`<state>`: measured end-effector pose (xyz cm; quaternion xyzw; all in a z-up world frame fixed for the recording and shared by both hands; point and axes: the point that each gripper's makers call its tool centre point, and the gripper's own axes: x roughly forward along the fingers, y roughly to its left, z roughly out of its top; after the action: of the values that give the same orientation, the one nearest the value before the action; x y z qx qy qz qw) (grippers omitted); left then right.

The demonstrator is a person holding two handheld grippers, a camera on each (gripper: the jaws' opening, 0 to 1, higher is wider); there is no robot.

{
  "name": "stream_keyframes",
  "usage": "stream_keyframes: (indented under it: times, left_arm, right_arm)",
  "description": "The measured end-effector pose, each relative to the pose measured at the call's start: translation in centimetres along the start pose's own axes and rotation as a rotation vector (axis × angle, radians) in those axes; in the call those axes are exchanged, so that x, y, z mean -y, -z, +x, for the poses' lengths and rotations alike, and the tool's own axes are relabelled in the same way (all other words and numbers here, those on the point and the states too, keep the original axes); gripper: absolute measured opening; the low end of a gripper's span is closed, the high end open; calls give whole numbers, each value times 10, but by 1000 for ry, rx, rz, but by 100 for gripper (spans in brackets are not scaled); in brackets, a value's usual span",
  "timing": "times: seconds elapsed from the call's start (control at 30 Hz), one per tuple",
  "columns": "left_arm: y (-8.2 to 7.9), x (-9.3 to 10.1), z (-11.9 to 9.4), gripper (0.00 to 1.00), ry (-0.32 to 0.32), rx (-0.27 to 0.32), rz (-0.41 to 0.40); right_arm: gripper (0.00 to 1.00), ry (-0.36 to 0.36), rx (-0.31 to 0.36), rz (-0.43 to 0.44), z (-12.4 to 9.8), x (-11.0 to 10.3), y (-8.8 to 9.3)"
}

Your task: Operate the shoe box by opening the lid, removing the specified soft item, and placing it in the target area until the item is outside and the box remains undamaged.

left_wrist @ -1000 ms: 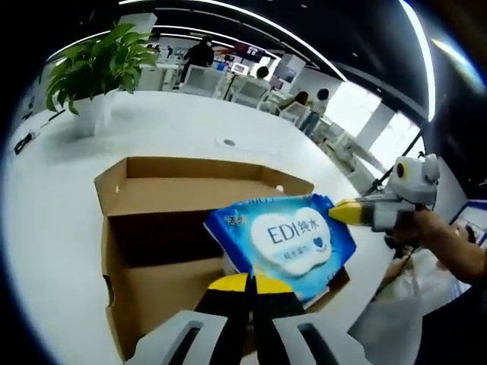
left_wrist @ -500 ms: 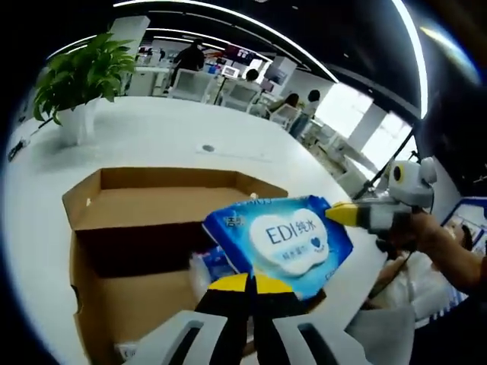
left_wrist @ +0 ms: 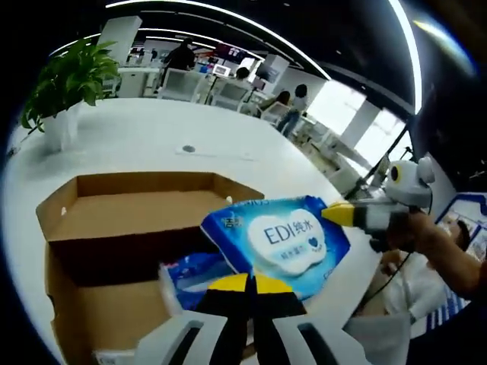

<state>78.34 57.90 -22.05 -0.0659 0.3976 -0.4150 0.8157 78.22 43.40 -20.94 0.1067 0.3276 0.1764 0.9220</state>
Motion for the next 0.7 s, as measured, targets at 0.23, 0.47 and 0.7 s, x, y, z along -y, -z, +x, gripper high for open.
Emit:
stream_keyframes:
  times: [0.23, 0.47, 0.7]
  left_arm:
    - [-4, 17, 14, 0, 21, 5, 8]
    - [-7, 34, 27, 0, 44, 13, 3]
    - [-9, 49, 41, 0, 62, 9, 11]
  right_arm:
    - [0, 20, 12, 23, -13, 18, 1]
    - [0, 39, 22, 40, -24, 37, 1]
    - [0, 62, 28, 48, -34, 53, 1]
